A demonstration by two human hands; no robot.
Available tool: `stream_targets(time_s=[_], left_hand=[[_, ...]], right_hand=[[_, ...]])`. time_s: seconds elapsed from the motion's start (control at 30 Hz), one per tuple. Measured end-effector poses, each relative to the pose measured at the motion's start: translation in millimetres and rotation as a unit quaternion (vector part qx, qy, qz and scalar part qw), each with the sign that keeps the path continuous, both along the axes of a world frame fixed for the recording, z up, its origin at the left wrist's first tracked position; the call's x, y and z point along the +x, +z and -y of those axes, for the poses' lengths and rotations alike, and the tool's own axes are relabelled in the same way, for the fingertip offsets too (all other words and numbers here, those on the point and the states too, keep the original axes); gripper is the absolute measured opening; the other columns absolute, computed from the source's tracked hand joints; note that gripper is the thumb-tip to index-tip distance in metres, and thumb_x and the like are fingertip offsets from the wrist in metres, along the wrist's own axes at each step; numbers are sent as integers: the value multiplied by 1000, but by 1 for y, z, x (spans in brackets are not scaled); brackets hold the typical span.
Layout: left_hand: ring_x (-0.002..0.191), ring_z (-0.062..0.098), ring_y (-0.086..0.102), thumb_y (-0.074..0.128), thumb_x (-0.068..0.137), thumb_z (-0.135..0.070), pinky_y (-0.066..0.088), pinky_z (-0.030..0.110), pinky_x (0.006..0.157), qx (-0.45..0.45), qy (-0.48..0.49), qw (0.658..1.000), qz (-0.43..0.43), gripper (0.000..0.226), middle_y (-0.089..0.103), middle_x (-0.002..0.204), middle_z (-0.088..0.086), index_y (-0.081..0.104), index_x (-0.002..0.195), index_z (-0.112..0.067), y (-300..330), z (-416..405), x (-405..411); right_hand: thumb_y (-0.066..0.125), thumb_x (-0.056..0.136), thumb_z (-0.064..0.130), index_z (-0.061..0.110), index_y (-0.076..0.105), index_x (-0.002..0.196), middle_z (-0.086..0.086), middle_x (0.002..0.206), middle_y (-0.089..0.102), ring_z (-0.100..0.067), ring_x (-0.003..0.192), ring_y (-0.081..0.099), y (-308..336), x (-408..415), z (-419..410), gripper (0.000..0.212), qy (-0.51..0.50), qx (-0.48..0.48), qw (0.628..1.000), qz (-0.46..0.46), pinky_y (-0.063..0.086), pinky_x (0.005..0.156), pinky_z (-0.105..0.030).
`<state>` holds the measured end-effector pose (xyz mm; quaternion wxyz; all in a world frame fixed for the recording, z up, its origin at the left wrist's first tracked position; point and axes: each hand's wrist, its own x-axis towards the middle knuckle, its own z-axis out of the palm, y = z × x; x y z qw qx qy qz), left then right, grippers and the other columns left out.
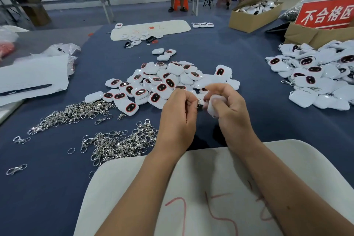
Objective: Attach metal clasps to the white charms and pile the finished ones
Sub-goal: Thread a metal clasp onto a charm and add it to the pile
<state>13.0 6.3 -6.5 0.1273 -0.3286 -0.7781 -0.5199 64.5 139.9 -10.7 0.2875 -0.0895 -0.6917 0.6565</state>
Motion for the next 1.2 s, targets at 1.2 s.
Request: stream_targets(time_s=[1.2], left_hand=[[81, 17, 54, 56, 96, -4, 47, 36, 71, -57, -40, 998, -8, 15, 57, 86, -5, 57, 88, -16, -4, 2, -3]], right_hand=[[46, 98, 3, 18, 64, 125, -1, 86, 62, -8, 67, 49, 3, 0, -3, 35, -26, 4, 999, 28, 44, 65, -26]])
